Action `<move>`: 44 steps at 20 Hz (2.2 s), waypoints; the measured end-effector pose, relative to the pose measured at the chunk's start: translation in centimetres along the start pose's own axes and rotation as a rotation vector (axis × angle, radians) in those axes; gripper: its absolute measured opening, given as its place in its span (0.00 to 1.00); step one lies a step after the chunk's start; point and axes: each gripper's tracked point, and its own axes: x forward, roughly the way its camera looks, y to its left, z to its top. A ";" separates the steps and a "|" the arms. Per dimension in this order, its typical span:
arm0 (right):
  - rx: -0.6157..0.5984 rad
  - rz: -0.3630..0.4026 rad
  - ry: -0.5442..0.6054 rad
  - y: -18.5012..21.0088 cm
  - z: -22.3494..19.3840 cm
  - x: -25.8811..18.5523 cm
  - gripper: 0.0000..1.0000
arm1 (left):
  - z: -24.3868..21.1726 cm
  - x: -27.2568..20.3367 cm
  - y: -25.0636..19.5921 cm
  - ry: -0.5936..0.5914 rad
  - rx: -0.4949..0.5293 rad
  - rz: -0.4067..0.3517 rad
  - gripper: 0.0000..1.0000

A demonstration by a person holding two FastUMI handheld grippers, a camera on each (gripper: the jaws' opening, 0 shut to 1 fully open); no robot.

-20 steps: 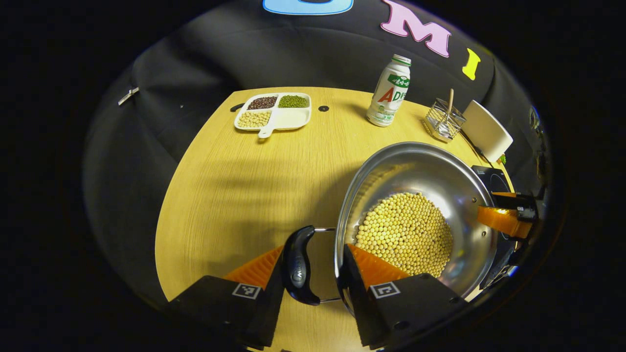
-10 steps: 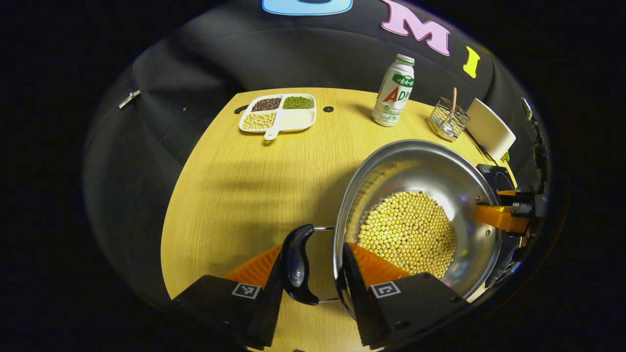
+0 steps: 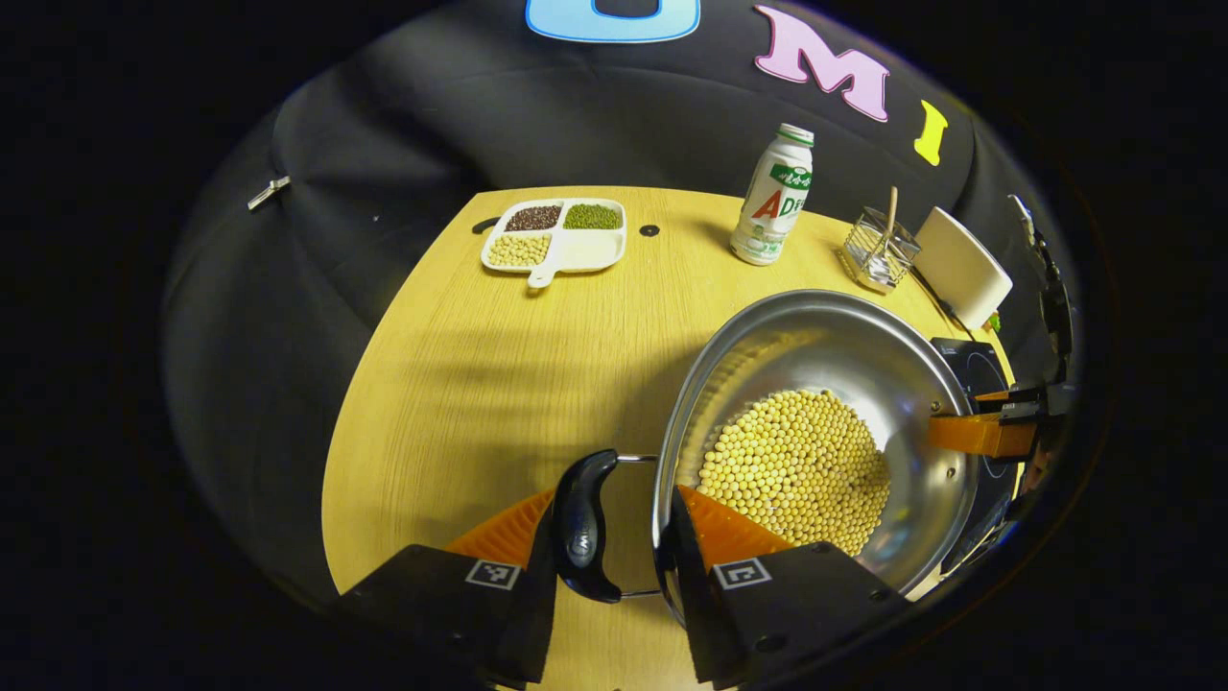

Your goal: First push the handle of the pot to place it horizontally, then grasp the pot with both hands and set it on the induction cooktop.

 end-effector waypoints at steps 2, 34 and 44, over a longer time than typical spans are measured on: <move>0.009 0.000 -0.010 -0.3 0.1 -1.6 0.55 | 0.3 -1.4 -0.7 0.001 -0.008 -0.006 0.58; 0.149 -0.079 0.004 -27.9 -3.1 -12.3 0.55 | 2.3 -4.0 -30.0 0.044 0.102 -0.123 0.58; 0.167 -0.076 0.043 -31.3 -3.4 -10.7 0.55 | 2.5 -1.5 -33.1 0.066 0.106 -0.123 0.58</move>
